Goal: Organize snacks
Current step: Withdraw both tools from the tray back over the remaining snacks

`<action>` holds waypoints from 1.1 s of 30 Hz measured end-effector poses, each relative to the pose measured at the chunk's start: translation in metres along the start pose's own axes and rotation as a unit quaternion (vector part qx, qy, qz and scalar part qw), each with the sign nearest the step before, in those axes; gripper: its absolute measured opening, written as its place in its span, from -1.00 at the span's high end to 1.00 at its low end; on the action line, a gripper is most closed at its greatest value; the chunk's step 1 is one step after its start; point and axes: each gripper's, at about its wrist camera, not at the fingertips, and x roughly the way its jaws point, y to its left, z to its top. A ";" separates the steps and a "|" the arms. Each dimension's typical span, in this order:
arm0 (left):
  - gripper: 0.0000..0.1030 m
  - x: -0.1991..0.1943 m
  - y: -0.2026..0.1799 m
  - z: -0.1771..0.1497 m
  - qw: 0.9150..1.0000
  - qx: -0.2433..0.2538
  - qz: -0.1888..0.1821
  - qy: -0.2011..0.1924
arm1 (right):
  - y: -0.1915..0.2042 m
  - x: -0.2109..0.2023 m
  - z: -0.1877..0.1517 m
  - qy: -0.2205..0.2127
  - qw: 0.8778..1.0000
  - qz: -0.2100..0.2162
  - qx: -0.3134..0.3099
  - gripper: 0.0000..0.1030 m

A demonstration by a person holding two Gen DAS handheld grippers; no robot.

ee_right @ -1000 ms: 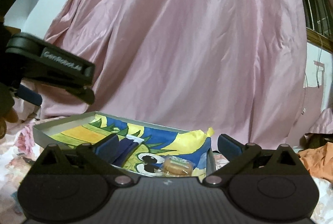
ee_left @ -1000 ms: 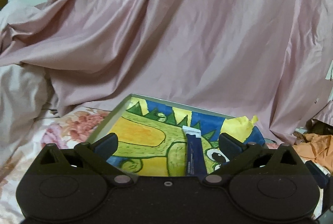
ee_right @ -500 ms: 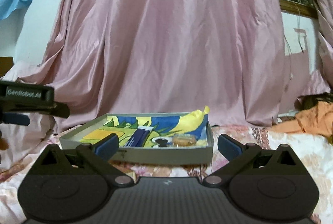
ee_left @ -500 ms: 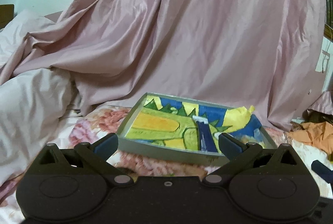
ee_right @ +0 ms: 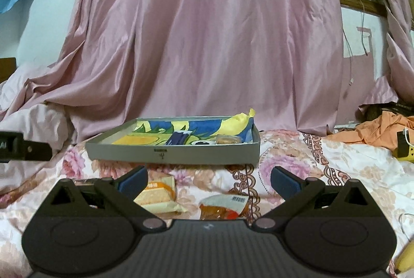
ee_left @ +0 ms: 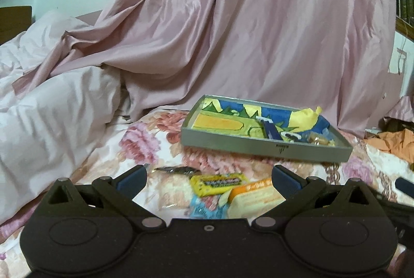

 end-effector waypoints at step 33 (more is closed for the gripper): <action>-0.99 -0.004 0.016 -0.078 0.991 0.060 -0.042 0.112 | 0.023 0.013 -0.034 0.218 0.976 -0.004 -0.021 -1.00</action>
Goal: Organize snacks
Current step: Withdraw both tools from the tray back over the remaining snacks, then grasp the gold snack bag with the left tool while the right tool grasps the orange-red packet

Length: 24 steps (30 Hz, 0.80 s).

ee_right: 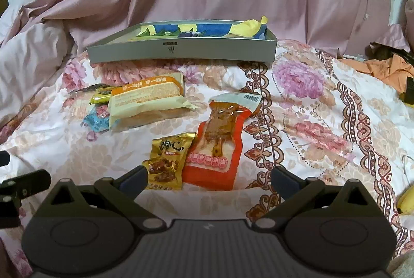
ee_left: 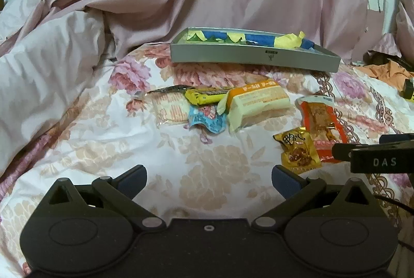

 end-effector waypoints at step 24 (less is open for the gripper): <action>-0.99 0.054 -0.050 0.008 0.994 0.007 -0.101 0.036 | -0.059 0.067 0.035 0.089 0.988 0.064 0.109 -0.99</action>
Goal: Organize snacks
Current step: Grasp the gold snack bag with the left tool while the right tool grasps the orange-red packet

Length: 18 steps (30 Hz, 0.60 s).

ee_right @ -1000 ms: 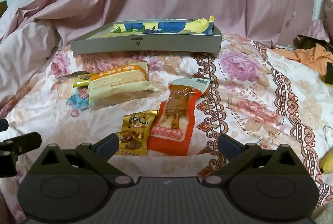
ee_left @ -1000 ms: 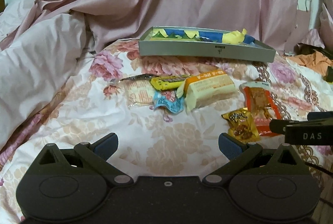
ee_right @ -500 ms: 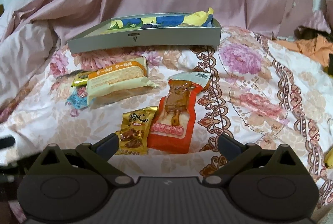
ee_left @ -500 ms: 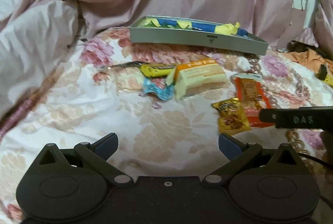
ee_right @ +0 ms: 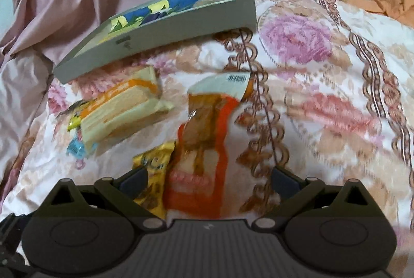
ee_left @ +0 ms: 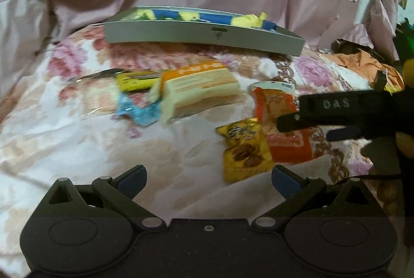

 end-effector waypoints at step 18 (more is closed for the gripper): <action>-0.67 0.087 -0.029 0.030 0.998 0.031 -0.014 0.051 | -0.011 0.049 0.042 0.023 0.999 0.035 -0.010 0.01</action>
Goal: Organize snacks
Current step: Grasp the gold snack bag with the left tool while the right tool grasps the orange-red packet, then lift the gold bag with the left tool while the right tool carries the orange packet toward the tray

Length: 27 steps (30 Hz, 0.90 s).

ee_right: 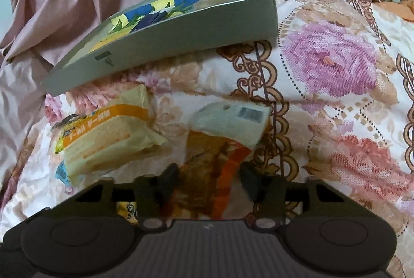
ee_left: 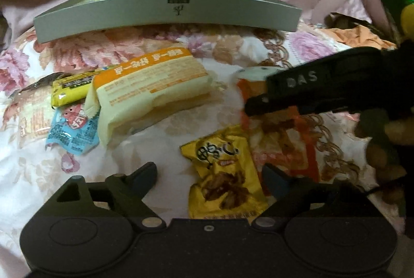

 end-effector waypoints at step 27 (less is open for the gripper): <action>-0.15 -0.003 0.027 0.002 0.999 -0.003 0.045 0.012 | -0.002 -0.006 -0.010 0.008 0.999 0.049 0.009 0.23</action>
